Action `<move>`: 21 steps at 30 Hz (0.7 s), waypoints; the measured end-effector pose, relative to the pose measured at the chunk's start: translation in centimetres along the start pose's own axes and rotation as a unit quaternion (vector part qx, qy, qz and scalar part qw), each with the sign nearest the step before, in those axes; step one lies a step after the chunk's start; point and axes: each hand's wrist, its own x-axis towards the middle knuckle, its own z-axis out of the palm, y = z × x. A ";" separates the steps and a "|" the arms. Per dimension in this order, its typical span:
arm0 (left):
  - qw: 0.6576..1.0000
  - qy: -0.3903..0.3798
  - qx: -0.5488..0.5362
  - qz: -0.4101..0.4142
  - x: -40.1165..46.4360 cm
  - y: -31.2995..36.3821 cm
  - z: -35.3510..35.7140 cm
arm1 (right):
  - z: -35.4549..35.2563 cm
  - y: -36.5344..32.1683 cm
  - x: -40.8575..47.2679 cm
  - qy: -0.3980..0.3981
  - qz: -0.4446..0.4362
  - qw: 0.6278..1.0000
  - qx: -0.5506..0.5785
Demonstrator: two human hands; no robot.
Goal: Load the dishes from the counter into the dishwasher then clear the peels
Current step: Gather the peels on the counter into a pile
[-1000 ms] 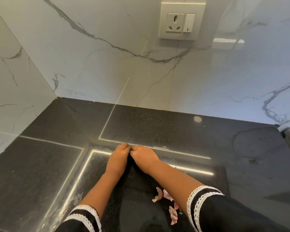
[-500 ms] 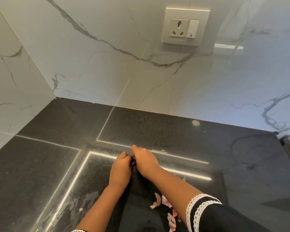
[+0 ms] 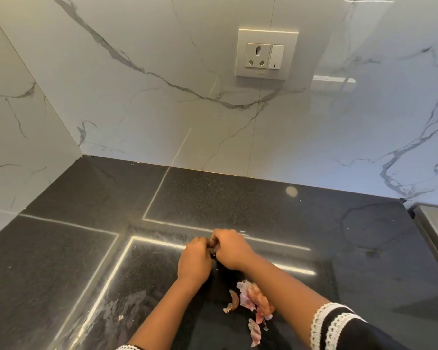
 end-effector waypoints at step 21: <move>0.980 -0.192 -0.045 0.008 -7.2 5.1 -0.5 | -4.7 7.1 -10.8 -0.165 0.094 0.982 -0.005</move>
